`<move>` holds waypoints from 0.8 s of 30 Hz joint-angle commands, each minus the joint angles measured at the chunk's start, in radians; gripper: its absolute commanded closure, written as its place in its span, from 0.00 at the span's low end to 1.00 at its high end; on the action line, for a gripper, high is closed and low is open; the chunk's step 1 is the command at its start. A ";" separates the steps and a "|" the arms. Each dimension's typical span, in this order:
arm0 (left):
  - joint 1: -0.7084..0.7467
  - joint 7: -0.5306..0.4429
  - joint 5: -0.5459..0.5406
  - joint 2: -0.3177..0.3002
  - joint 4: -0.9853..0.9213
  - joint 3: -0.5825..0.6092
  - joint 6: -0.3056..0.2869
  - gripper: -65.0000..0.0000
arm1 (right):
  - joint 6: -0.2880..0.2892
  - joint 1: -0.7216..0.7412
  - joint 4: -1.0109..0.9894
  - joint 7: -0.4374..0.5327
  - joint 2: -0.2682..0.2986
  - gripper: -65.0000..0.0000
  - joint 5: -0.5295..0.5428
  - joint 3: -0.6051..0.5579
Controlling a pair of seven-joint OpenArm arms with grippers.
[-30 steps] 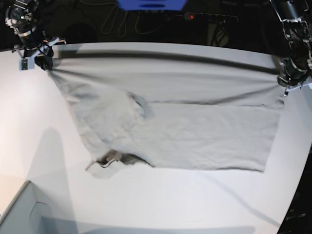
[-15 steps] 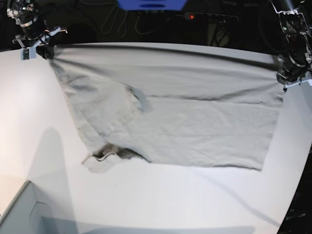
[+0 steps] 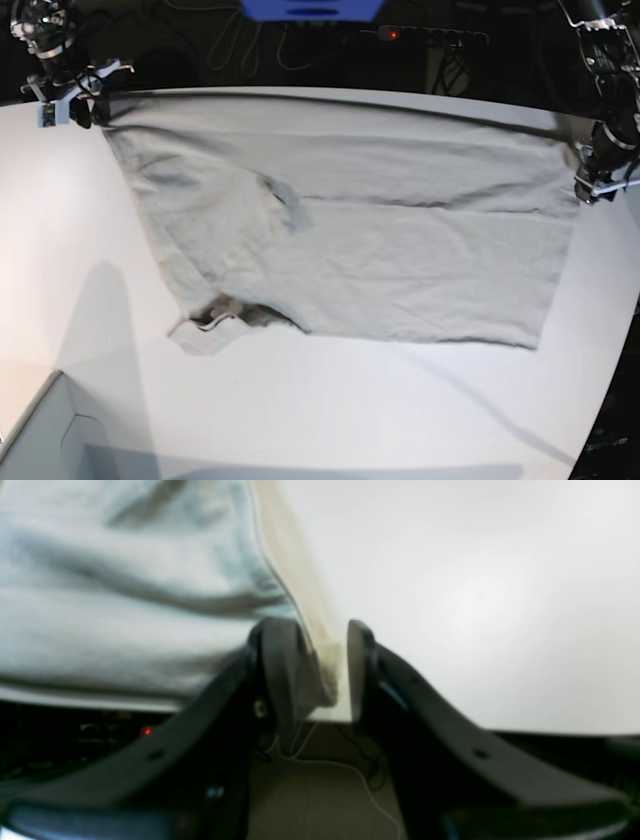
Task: Layout the t-shirt on the table in an organized manner, then fold the t-shirt properly
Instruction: 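Release the shirt edge and move both grippers toward the hem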
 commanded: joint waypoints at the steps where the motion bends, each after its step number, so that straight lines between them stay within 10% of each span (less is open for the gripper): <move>1: 0.000 -0.009 -0.010 -0.018 0.036 -0.011 -0.002 0.55 | 0.006 -0.003 0.030 0.027 0.012 0.73 0.014 0.014; 15: -0.329 -0.014 0.018 -0.050 -0.119 -0.074 0.001 0.54 | 0.006 0.176 0.093 0.021 -0.034 0.72 0.008 0.132; 24: -0.700 -0.176 0.397 -0.078 -0.589 0.121 -0.001 0.51 | 0.006 0.517 0.047 -0.223 -0.024 0.66 -0.147 -0.044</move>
